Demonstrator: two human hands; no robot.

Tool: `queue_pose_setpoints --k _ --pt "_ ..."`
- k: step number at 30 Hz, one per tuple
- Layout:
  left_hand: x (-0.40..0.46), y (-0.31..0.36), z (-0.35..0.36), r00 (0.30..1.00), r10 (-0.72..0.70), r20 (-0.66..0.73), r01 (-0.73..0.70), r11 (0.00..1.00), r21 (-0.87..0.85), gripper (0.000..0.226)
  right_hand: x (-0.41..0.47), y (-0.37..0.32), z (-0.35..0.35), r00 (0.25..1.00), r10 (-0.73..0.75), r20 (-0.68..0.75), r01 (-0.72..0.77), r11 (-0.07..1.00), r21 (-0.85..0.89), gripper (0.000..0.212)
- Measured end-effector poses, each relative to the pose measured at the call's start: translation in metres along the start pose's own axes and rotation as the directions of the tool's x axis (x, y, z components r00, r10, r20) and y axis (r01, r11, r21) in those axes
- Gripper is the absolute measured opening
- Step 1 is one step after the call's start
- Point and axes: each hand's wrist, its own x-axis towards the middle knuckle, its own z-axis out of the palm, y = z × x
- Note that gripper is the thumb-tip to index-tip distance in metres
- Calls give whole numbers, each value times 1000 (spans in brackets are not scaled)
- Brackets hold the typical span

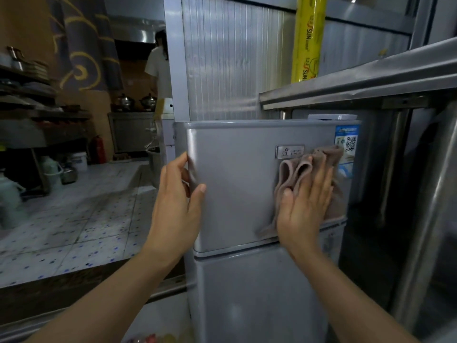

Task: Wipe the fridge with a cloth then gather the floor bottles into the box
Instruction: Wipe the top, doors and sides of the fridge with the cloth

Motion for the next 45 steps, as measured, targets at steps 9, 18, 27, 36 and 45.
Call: queue_pose_setpoints --k 9,18,27,36,45 --pt "-18 -9 13 999 -33 -24 35 997 66 47 -11 9 3 945 -310 98 325 919 -225 75" --pt "-20 -11 19 997 -55 -56 54 998 -35 36 5 19 -1 971 -237 11 235 952 -197 67" --pt "-21 -9 22 993 -70 -90 68 997 -25 36 -52 51 -12 991 -108 73 100 989 104 52" --pt "-22 -7 23 989 -77 -127 76 997 -7 37 53 9 -63 950 -33 -311 92 980 174 49" --pt "-21 -15 26 990 -65 -125 62 998 -30 34 48 54 -12 957 291 -18 -291 957 5 60"
